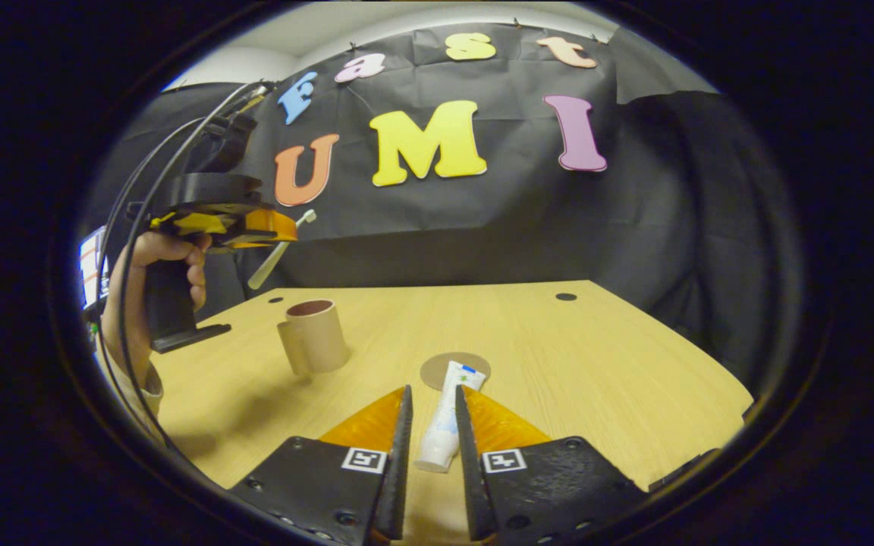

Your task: Put the toothbrush and toothpaste on the desktop into the cup, then pick up the cup and place it on the coaster on the desktop.

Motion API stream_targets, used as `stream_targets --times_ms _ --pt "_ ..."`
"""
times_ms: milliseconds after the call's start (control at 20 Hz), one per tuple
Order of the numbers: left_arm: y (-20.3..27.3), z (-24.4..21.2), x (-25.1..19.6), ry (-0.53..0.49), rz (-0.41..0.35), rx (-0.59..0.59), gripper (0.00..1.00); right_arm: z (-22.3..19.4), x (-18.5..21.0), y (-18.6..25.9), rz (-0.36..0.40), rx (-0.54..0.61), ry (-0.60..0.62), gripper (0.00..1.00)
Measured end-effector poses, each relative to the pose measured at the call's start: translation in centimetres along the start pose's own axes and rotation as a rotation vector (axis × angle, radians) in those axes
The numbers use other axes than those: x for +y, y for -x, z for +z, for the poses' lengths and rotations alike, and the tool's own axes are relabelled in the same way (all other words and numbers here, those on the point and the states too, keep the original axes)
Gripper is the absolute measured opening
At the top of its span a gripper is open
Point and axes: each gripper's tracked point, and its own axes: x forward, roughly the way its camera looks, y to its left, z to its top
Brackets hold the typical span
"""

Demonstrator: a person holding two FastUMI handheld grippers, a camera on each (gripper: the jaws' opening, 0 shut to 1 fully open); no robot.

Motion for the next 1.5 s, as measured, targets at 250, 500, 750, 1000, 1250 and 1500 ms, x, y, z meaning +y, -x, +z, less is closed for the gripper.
stream_targets --times_ms 250,500,750,1000,1250,1500 --pt "0.4 1.0 0.3 -0.005 0.001 -0.038 0.12 -1.9 -0.3 -4.3 -0.063 0.157 -0.017 0.68" --pt "0.6 2.2 1.6 -0.029 0.028 -0.083 0.12 -3.5 -0.1 -7.5 -0.117 0.26 -0.067 0.69" --pt "0.5 1.8 0.8 -0.023 -0.016 -0.068 0.12 -5.2 0.4 -8.6 -0.148 0.332 -0.039 0.66" --pt "0.3 1.3 0.6 0.008 -0.029 -0.058 0.12 -5.1 0.8 -8.1 -0.081 0.304 -0.065 0.27" --pt "0.3 1.6 0.8 -0.016 -0.013 -0.065 0.12 -1.4 1.1 -5.5 -0.038 0.123 -0.046 0.24" --pt "0.1 2.4 0.2 -0.009 -0.03 -0.081 0.12 5.5 1.8 -0.8 -0.001 -0.154 -0.034 0.23"
